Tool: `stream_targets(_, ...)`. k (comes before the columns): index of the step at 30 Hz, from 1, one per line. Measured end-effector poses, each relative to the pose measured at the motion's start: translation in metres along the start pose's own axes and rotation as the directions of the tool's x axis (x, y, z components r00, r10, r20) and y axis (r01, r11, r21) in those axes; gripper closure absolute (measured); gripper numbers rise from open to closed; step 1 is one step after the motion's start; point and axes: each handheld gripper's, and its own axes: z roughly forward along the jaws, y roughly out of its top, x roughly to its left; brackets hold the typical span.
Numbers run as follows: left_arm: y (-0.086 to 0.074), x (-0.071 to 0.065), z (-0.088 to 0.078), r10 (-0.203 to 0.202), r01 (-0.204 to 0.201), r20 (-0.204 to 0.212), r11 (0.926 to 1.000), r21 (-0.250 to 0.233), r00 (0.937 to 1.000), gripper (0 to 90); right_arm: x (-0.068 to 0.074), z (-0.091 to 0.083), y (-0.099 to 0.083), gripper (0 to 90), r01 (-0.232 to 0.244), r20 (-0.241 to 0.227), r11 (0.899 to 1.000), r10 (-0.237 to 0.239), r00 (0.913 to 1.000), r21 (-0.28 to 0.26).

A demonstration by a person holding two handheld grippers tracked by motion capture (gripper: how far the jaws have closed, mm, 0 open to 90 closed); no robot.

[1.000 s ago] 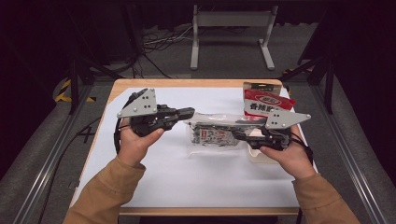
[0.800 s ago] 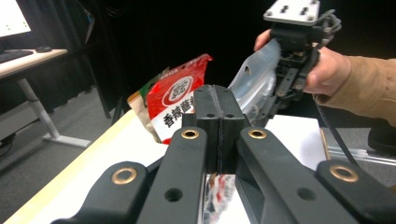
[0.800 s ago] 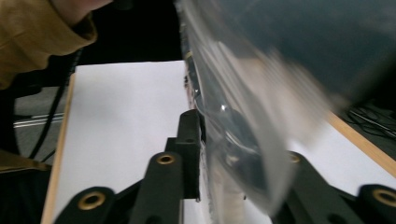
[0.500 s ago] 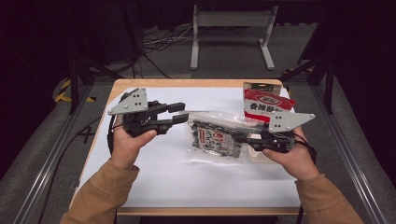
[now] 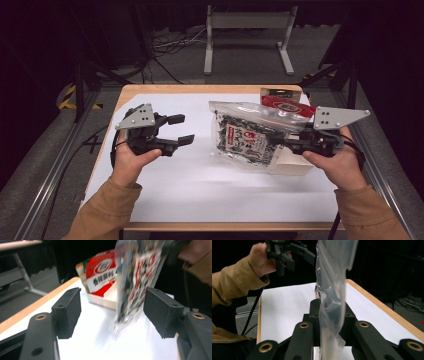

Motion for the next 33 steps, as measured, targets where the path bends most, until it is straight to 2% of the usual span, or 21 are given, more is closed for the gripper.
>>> stream_targets(6, -0.012, 0.006, 0.000, -0.021, 0.021, -0.015, 0.9994, 0.027, 0.9997, 30.1, -0.006, -0.014, 0.014, 76.7, -0.001, 0.021, 1.000, 0.002, 0.9998, -0.009)
stream_targets(10, -0.020, 0.011, 0.002, -0.053, 0.054, -0.022, 0.9970, 0.055, 0.9984, 29.4, -0.010, -0.022, 0.020, 76.7, -0.010, 0.033, 1.000, 0.010, 0.9994, -0.013)
stream_targets(20, -0.029, 0.016, 0.002, -0.062, 0.066, -0.058, 0.9942, 0.084, 0.9964, 28.8, -0.015, -0.041, 0.025, 76.7, -0.015, 0.086, 1.000, 0.016, 0.9961, -0.019)
stream_targets(24, -0.034, 0.021, 0.003, -0.081, 0.087, -0.074, 0.9918, 0.094, 0.9940, 27.1, -0.021, -0.052, 0.024, 76.7, -0.019, 0.139, 1.000, 0.022, 0.9900, -0.021)
stream_targets(29, -0.037, 0.024, 0.003, -0.096, 0.104, -0.084, 0.9900, 0.096, 0.9919, 27.6, -0.028, -0.059, 0.019, 76.7, -0.038, 0.166, 0.999, 0.042, 0.9852, -0.025)
stream_targets(33, -0.039, 0.027, 0.001, -0.097, 0.106, -0.094, 0.9897, 0.095, 0.9908, 27.4, -0.034, -0.069, 0.015, 76.7, -0.046, 0.204, 0.998, 0.051, 0.9777, -0.030)
